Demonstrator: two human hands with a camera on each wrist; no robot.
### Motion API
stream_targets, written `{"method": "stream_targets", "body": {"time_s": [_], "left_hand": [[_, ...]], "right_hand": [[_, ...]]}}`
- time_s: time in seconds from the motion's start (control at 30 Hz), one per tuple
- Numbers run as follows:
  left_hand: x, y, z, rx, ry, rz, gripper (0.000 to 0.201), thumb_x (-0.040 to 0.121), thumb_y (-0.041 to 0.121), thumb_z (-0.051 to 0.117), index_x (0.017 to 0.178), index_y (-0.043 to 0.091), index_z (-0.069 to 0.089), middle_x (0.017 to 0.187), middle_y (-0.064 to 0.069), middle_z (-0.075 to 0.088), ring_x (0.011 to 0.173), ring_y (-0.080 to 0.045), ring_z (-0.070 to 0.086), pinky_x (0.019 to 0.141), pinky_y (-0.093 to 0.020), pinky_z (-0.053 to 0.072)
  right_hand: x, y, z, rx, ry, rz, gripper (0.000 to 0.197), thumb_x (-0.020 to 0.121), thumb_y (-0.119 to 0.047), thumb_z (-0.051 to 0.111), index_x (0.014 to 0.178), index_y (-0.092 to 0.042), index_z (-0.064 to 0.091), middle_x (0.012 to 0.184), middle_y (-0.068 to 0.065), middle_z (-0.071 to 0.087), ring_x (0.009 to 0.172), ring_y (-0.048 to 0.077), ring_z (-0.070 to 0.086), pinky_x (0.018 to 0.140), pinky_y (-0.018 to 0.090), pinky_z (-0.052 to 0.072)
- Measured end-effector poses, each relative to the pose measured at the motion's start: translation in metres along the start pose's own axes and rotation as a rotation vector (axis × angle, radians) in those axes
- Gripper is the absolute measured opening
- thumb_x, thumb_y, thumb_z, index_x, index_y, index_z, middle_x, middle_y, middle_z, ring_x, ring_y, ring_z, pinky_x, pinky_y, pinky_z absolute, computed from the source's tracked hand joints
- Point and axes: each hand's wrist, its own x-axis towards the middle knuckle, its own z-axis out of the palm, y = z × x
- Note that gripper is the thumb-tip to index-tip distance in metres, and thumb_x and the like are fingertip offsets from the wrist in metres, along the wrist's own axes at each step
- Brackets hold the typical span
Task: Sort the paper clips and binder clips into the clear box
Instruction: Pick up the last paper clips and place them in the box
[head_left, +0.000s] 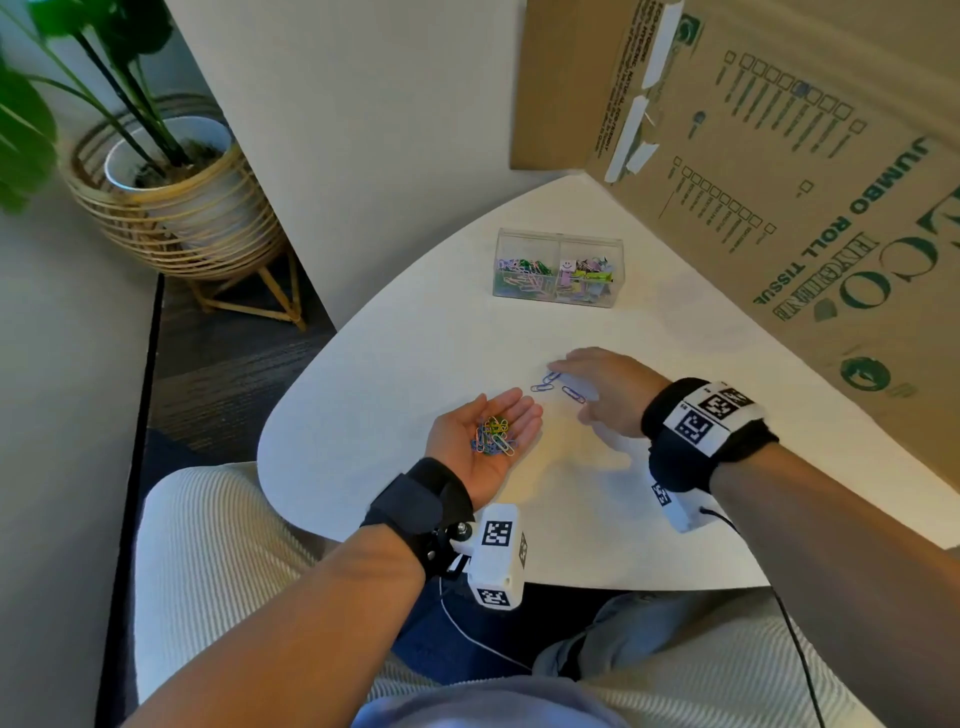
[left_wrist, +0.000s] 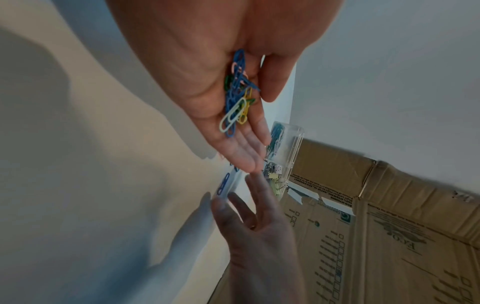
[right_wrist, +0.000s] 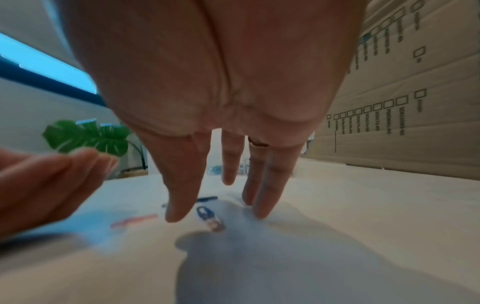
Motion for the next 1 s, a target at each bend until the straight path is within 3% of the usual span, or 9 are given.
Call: {"method": "stream_targets", "body": {"time_s": [0.13,0.27,0.43,0.57,0.63,0.67,0.77,0.9,1.0], "left_hand": [[0.002,0.000,-0.001,-0.001,-0.008,0.000,0.039,0.101,0.020,0.037,0.099,-0.009,0.062,0.086,-0.023,0.071,0.094,-0.035,0.062,0.079,-0.042,0.052],[0.003,0.001,-0.002,0.013,-0.007,0.007,0.038,0.101,0.019,0.037,0.100,-0.010,0.062,0.092,-0.025,0.069,0.094,-0.036,0.063,0.078,-0.042,0.051],[0.007,0.000,-0.009,0.026,-0.029,0.009,0.049,0.100,0.020,0.038,0.084,-0.011,0.073,0.092,-0.023,0.070,0.083,-0.036,0.070,0.072,-0.043,0.059],[0.008,-0.002,-0.011,0.032,-0.049,0.012,0.051,0.100,0.021,0.038,0.081,-0.010,0.073,0.090,-0.023,0.071,0.078,-0.034,0.071,0.071,-0.043,0.059],[0.009,-0.001,-0.012,0.037,-0.052,0.014,0.051,0.101,0.021,0.037,0.081,-0.009,0.074,0.090,-0.022,0.071,0.078,-0.034,0.072,0.071,-0.043,0.059],[0.009,0.000,-0.013,0.036,-0.053,0.013,0.052,0.101,0.021,0.037,0.081,-0.009,0.074,0.090,-0.022,0.071,0.078,-0.034,0.072,0.071,-0.043,0.059],[0.007,0.001,-0.015,0.046,-0.051,0.017,0.052,0.101,0.022,0.036,0.081,-0.008,0.074,0.089,-0.022,0.071,0.077,-0.033,0.072,0.070,-0.042,0.059],[0.007,-0.002,-0.013,0.051,-0.051,0.010,0.052,0.101,0.022,0.036,0.081,-0.008,0.074,0.089,-0.021,0.071,0.077,-0.033,0.072,0.070,-0.042,0.059],[0.007,-0.002,-0.013,0.048,-0.045,0.010,0.049,0.102,0.022,0.036,0.089,-0.008,0.072,0.090,-0.021,0.071,0.077,-0.033,0.072,0.070,-0.042,0.058]], "right_hand": [[0.017,-0.003,0.008,-0.095,0.078,0.056,0.060,0.092,-0.026,0.064,0.146,-0.020,0.040,0.142,0.006,0.044,0.130,0.025,0.044,0.105,0.031,0.036],[0.026,-0.011,0.011,-0.045,0.138,0.100,0.025,0.092,-0.014,0.061,0.117,-0.012,0.067,0.117,0.010,0.066,0.107,0.028,0.061,0.089,0.029,0.045],[0.023,-0.017,0.011,0.040,0.202,0.173,0.014,0.089,-0.015,0.062,0.098,-0.015,0.073,0.104,0.008,0.070,0.095,0.027,0.065,0.084,0.031,0.053],[0.021,-0.017,0.014,0.070,0.228,0.177,0.012,0.090,-0.019,0.062,0.089,-0.013,0.073,0.096,0.008,0.071,0.090,0.028,0.065,0.075,0.028,0.049],[0.017,-0.013,0.012,0.173,0.221,0.147,0.016,0.091,-0.021,0.061,0.096,-0.011,0.074,0.101,0.006,0.071,0.096,0.028,0.063,0.077,0.025,0.044],[0.013,-0.011,0.011,0.205,0.196,0.121,0.023,0.091,-0.017,0.060,0.111,-0.014,0.071,0.111,0.004,0.067,0.105,0.026,0.060,0.083,0.024,0.041],[0.006,-0.004,0.010,0.082,0.076,-0.015,0.056,0.089,-0.009,0.062,0.142,-0.021,0.048,0.136,0.005,0.048,0.123,0.023,0.048,0.093,0.021,0.031],[0.010,-0.001,0.022,0.013,0.112,-0.052,0.050,0.091,-0.016,0.064,0.139,-0.020,0.051,0.134,0.005,0.050,0.123,0.021,0.048,0.096,0.023,0.031],[0.014,-0.003,0.027,0.071,0.203,-0.022,0.040,0.090,-0.025,0.066,0.129,-0.020,0.060,0.117,0.001,0.056,0.114,0.020,0.053,0.086,0.022,0.033]]}}
